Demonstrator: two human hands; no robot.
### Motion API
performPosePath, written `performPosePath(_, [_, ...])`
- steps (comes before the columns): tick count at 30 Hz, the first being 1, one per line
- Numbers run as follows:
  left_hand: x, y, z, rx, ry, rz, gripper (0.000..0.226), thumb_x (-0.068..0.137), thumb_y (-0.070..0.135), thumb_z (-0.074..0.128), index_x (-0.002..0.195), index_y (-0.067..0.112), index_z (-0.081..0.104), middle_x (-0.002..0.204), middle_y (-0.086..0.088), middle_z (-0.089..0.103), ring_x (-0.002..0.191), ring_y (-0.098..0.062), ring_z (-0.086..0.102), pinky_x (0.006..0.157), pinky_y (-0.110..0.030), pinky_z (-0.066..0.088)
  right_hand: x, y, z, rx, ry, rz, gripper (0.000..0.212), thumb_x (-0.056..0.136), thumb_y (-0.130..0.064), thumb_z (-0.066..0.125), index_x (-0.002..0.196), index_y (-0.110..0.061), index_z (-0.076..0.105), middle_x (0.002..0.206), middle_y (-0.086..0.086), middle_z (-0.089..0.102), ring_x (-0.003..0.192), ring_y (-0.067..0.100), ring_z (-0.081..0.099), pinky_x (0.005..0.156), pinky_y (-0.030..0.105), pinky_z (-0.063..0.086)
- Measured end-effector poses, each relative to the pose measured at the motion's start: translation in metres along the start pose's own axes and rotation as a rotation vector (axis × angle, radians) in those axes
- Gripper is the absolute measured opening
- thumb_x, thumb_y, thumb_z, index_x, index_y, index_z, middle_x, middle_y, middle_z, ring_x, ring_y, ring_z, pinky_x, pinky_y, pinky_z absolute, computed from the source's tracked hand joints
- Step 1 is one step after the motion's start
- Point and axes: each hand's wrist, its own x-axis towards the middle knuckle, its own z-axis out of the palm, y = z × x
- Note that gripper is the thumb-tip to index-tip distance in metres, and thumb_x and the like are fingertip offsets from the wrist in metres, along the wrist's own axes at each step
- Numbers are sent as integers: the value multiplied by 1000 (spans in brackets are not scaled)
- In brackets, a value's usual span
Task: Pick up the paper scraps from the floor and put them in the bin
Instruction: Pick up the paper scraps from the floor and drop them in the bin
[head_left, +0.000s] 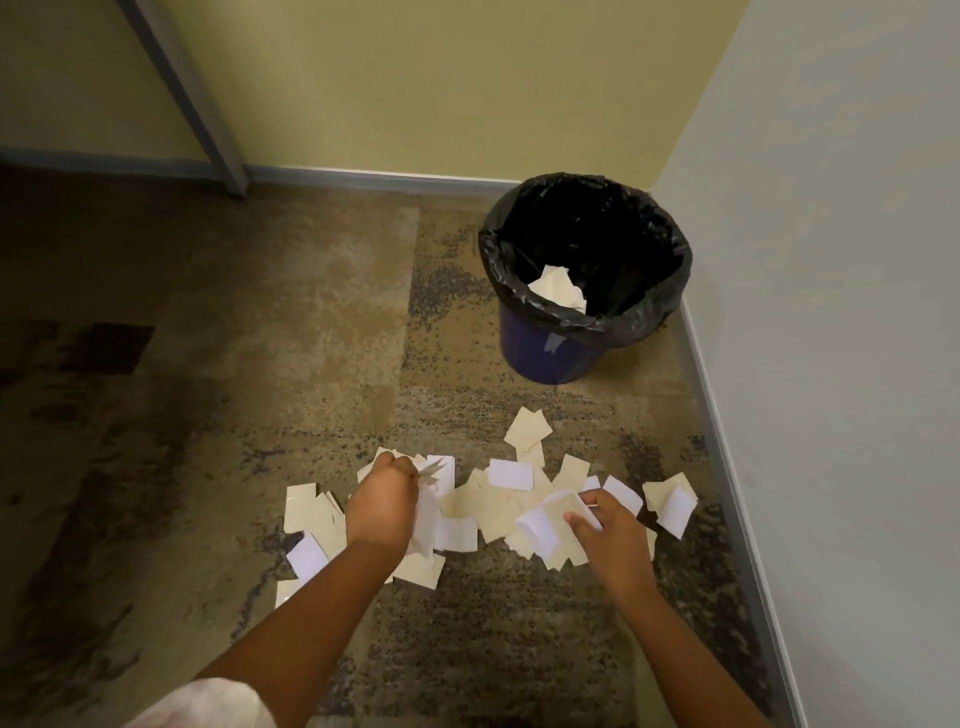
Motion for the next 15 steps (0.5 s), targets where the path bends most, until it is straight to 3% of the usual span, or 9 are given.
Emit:
performPosePath(5, [9, 13, -14, -347, 80, -213, 20, 92, 15, 53, 102, 4, 66, 109, -14, 67, 96, -31, 62, 72, -29, 44, 34, -37, -39, 165, 31, 4, 26, 89, -18, 61, 110, -3, 60, 101, 10, 65, 74, 11, 55, 59, 21, 42])
performPosePath(7, [10, 18, -16, -419, 78, -239, 19, 91, 12, 54, 102, 1, 66, 107, -15, 68, 97, -31, 62, 74, -29, 43, 58, -61, -64, 339, 53, 49, 28, 89, -18, 60, 115, -5, 57, 101, 6, 60, 79, 14, 57, 68, 28, 51])
performPosePath(11, [11, 27, -14, -479, 65, -295, 18, 90, 9, 56, 101, -1, 66, 107, -16, 69, 97, -31, 62, 72, -26, 41, 120, -107, -107, 668, 14, 105, 35, 92, -20, 55, 124, -6, 51, 125, 13, 57, 101, 22, 56, 79, 34, 51])
performPosePath(13, [13, 33, -12, -508, 55, -321, 18, 90, 9, 56, 101, -1, 67, 105, -17, 69, 96, -31, 63, 70, -25, 39, 144, -124, -124, 945, -74, 144, 43, 95, -31, 48, 129, -4, 46, 132, 17, 53, 108, 26, 56, 84, 37, 50])
performPosePath(15, [16, 44, -13, -546, 48, -330, 19, 90, 9, 56, 102, -2, 66, 104, -18, 69, 95, -32, 62, 69, -24, 37, 157, -132, -135, 949, -167, 139, 59, 95, -49, 36, 138, -8, 38, 136, 15, 51, 115, 29, 56, 92, 42, 49])
